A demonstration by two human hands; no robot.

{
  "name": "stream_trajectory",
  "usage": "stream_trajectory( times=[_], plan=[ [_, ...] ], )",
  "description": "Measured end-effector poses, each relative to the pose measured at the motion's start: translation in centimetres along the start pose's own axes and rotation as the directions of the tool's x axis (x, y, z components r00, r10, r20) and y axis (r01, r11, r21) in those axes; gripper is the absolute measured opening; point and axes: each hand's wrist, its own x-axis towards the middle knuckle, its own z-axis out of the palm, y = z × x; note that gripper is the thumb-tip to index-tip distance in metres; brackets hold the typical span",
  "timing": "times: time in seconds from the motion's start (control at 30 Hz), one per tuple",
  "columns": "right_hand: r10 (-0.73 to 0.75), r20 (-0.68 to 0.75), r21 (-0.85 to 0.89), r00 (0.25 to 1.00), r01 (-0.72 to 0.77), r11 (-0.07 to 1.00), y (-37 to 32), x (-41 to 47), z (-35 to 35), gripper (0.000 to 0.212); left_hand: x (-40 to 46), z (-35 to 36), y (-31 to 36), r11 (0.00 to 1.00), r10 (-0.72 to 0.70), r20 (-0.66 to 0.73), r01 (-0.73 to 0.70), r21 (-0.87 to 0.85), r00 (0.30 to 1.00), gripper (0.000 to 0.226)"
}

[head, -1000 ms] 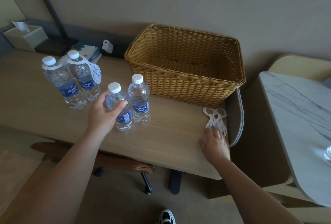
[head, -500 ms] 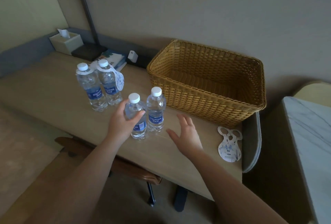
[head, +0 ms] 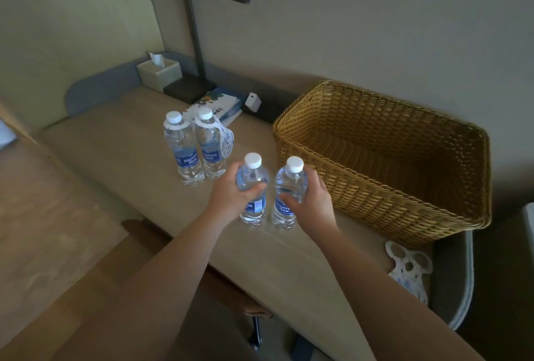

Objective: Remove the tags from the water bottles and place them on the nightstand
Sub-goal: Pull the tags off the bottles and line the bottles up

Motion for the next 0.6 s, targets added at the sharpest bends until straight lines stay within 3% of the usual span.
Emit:
stream_trajectory(
  times=[0.17, 0.37, 0.5, 0.6],
  plan=[
    [0.015, -0.086, -0.037, 0.996, -0.018, 0.999, 0.4, -0.1, -0.5, 0.071, 1.4, 1.0, 0.9, 1.000, 0.012, 0.062, -0.011, -0.016, 0.998, 0.040],
    [0.027, -0.072, -0.052, 0.997, -0.030, 0.998, 0.1, -0.2, -0.3, 0.077, 1.8, 1.6, 1.5, 0.997, -0.009, 0.107, 0.016, -0.069, 0.994, 0.046],
    [-0.012, -0.121, -0.112, 0.993, -0.001, 0.994, -0.7, -0.6, -0.8, 0.086, 2.5, 0.9, 1.7, 0.999, -0.023, 0.151, 0.026, -0.019, 0.988, 0.073],
    [-0.084, -0.202, -0.159, 0.976, 0.052, 0.986, -2.7, -0.9, -0.6, 0.079, 2.7, -1.2, 1.9, 0.997, 0.049, 0.046, -0.051, 0.049, 0.998, 0.084]
  ],
)
